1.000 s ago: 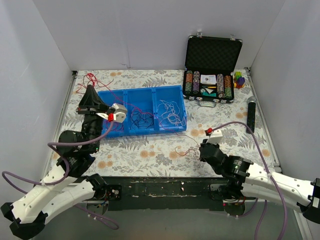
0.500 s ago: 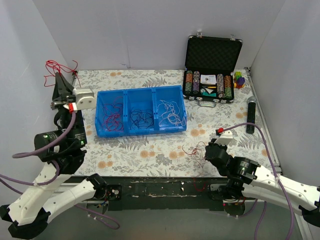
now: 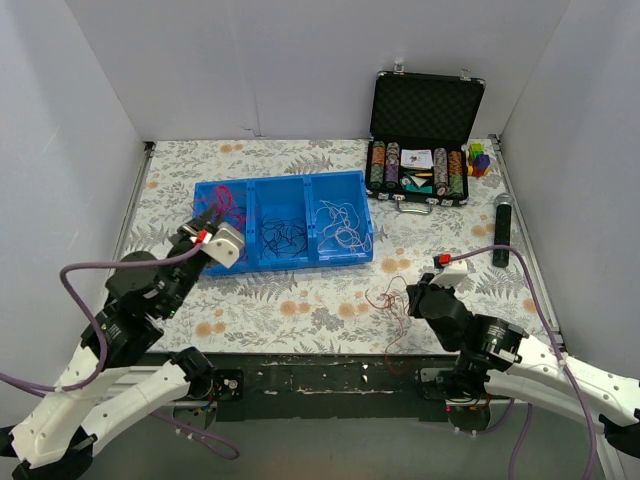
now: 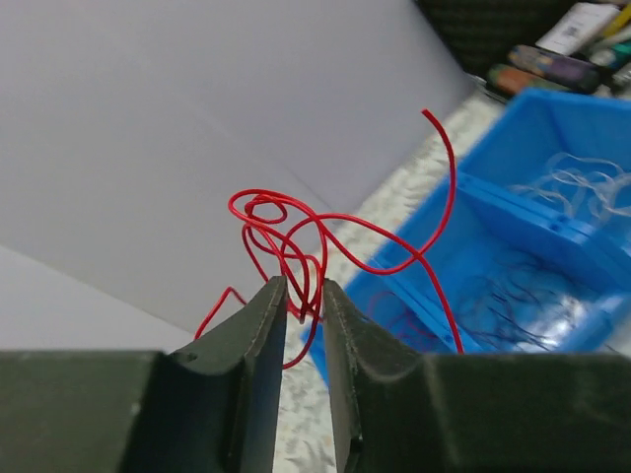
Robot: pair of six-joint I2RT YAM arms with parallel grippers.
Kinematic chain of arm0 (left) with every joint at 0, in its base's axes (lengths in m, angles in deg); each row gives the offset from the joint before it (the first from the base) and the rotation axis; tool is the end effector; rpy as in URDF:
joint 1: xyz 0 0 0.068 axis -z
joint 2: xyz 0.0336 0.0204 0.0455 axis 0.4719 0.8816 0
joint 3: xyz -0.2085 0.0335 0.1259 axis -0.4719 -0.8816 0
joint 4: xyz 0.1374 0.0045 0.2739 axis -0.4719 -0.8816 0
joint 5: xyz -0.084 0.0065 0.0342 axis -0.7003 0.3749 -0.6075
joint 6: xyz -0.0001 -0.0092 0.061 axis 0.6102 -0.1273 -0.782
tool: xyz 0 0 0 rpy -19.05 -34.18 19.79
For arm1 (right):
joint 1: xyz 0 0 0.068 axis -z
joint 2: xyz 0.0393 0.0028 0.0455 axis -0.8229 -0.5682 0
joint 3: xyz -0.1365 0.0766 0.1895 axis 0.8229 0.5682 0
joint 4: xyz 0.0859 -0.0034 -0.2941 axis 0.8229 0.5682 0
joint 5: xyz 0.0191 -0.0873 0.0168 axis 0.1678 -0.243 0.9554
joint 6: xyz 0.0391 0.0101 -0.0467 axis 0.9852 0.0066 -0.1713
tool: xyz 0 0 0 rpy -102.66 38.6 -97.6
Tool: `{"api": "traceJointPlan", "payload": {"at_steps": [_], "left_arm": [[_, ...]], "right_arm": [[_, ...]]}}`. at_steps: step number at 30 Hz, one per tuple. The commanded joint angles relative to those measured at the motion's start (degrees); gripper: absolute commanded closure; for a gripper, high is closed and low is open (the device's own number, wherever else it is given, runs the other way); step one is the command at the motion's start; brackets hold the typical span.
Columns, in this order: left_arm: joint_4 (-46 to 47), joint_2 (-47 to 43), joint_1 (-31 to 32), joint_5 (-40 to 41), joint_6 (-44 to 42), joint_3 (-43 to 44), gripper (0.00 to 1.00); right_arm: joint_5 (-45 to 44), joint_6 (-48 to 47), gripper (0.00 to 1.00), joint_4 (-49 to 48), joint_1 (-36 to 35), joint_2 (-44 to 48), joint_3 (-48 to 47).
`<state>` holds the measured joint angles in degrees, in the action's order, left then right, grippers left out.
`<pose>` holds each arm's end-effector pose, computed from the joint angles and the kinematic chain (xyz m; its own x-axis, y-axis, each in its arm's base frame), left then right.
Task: Untangle the cables
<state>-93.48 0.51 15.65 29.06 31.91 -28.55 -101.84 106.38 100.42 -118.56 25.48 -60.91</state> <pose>0.1376 -0.1111 0.4329 0.1099 0.0474 -0.9928 0.4114 0.9071 0.0889 0.1202 0.1618 0.2023 -0.3882 0.2288 -0.8927 -0.0857 0.9555 0.2822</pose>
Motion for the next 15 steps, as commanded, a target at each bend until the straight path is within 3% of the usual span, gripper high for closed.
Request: {"api": "traceJointPlan", "payload": {"at_steps": [1, 11, 15], "left_arm": [[-6.0, -1.37, -0.22, -5.85, 7.83, -5.33, 0.76], [-0.46, -3.14, -0.31, -1.19, 12.07, -19.74, 0.78], [7.52, -0.94, -3.36, 2.6, 10.48, -27.75, 0.84]], "right_arm": [[0.02, -3.74, 0.99, -5.82, -0.28, 1.4, -0.33], [0.29, -6.29, 0.99, -6.88, -0.37, 2.72, -0.77], [0.81, -7.0, 0.99, -7.41, -0.28, 2.19, -1.12]]}}
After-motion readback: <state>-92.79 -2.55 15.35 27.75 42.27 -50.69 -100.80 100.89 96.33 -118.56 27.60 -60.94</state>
